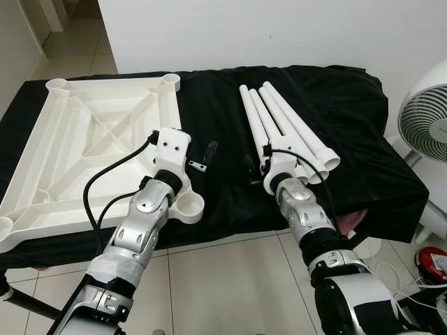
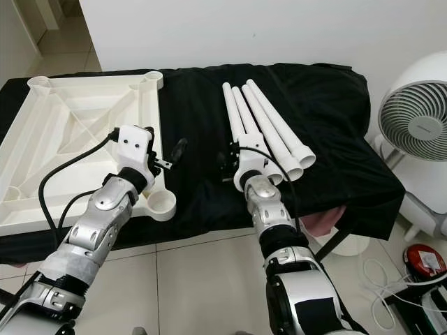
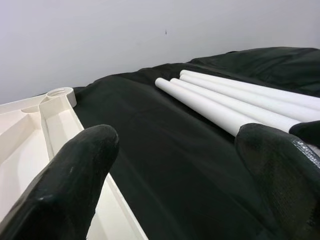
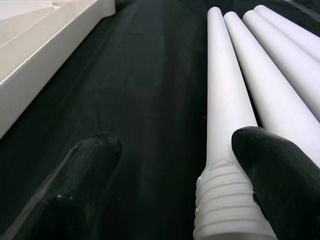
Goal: Building children table
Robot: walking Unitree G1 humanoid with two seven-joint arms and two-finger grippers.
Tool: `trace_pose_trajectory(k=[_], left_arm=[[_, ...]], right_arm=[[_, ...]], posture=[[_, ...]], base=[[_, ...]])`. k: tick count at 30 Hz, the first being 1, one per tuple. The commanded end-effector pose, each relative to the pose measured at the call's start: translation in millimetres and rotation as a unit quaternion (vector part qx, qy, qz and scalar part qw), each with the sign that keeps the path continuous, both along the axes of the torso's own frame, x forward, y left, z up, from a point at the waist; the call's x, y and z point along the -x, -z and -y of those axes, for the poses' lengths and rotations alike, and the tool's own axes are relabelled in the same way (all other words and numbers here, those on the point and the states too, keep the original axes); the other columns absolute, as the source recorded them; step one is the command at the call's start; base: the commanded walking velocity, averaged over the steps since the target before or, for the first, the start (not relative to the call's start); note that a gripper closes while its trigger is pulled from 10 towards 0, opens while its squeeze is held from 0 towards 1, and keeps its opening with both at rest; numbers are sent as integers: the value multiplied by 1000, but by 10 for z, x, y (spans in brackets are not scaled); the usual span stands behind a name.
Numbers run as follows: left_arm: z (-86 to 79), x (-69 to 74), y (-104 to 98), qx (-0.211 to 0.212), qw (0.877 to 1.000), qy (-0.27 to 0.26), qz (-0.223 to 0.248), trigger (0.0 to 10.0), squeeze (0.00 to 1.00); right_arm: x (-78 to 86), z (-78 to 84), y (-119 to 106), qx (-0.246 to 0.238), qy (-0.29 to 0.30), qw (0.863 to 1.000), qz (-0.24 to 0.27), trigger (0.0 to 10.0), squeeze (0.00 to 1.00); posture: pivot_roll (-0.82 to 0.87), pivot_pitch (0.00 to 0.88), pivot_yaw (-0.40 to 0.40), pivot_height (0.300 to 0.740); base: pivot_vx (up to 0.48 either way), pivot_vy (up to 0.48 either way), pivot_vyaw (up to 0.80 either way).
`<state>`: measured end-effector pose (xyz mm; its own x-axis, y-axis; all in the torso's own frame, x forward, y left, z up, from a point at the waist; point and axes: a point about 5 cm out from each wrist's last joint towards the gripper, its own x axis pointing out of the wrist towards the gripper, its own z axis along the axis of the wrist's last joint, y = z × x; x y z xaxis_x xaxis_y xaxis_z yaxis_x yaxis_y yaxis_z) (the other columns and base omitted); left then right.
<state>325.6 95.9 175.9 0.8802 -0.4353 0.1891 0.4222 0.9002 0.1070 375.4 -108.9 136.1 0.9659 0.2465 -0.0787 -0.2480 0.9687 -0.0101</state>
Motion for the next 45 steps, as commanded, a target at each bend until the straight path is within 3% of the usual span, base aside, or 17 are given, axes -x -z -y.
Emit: trace_pose_trajectory(k=[1, 6, 10, 19, 32, 45], left_arm=[[120, 111, 33, -34, 991, 127, -6, 10000, 0], [107, 143, 33, -38, 991, 127, -5, 10000, 0], [77, 158, 27, -40, 992, 120, -5, 10000, 0], [83, 186, 33, -39, 992, 119, -9, 10000, 0], [101, 216, 38, -39, 991, 124, -15, 10000, 0], [117, 228, 23, -43, 990, 131, -18, 10000, 0]], right_arm=[[20, -7, 123, 3, -1, 1000, -30, 10000, 0], [20, 24, 162, 5, 12, 999, -37, 10000, 0], [11, 112, 181, 12, 64, 997, -32, 10000, 0], [10, 207, 172, -6, 115, 993, -17, 10000, 0], [80, 258, 374, 8, 117, 992, -50, 10000, 0], [31, 321, 348, 22, 117, 992, -47, 10000, 0]], posture=[[-46, 0, -22, 740], [-42, 0, -25, 740], [-35, 0, -29, 740], [-40, 0, -25, 740], [-45, 0, -11, 740], [-35, 0, 6, 740]], base=[[0, 0, 0], [0, 0, 0], [0, 0, 0], [0, 0, 0], [0, 0, 0], [0, 0, 0]])
